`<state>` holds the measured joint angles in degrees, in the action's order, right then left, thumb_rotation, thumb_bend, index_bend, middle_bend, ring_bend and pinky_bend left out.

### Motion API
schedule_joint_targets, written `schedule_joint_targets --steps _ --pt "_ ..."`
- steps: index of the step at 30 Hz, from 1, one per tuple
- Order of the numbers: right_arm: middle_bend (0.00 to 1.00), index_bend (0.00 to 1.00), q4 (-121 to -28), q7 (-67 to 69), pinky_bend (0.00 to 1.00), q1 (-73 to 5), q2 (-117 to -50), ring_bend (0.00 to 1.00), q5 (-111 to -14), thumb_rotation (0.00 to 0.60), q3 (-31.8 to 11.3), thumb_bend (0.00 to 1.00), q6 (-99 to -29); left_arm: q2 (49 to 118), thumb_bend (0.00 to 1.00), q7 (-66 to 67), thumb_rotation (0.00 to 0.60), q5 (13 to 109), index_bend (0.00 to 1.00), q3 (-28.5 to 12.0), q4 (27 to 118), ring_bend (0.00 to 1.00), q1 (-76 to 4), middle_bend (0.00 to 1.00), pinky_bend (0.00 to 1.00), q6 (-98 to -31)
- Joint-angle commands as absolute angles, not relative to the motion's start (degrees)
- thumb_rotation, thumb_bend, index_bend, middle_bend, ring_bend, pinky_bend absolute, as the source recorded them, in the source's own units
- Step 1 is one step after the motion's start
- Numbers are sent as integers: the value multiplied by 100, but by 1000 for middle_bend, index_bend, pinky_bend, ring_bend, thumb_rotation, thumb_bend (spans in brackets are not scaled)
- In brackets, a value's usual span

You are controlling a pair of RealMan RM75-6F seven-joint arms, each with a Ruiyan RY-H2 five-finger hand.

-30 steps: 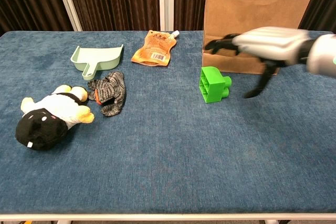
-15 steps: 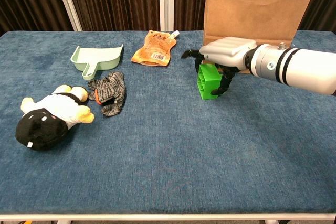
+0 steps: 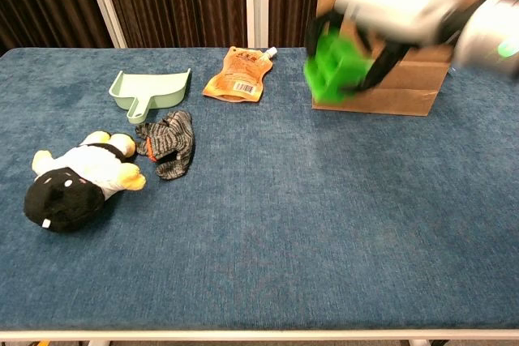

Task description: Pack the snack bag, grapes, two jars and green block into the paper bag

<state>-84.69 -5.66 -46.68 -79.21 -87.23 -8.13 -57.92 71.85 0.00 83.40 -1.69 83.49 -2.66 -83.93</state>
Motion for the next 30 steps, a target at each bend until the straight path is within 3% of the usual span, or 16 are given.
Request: schedule_joint_targets --steps 1,5,11,19,30 --pt "449 395 -9461 70 583 -4251 -6844 347 -9482 600 -934 188 -6927 7185 31 22 600 8363 204 -175 8372 184 -289 240 177 -8386" --pt "450 397 -9798 336 585 -4090 -6332 353 -9287 600 -1272 188 -7324 7176 31 62 600 8398 204 -164 8412 184 -321 240 177 -8359" --pt "449 397 -9604 773 583 -4111 -6050 346 -8588 600 -1762 188 -7280 7162 31 76 600 8380 204 -168 8432 184 -318 240 177 -8365" --pt "448 393 -8647 319 552 -4589 -6203 336 -7097 600 -2078 188 -6013 7169 31 84 600 8360 204 -144 8441 184 -314 240 177 -8333" --pt "346 238 -7606 -316 438 -5232 -6810 236 -6212 600 -1903 188 -4663 7160 31 112 600 8305 204 -147 8445 184 -326 240 177 -8279"
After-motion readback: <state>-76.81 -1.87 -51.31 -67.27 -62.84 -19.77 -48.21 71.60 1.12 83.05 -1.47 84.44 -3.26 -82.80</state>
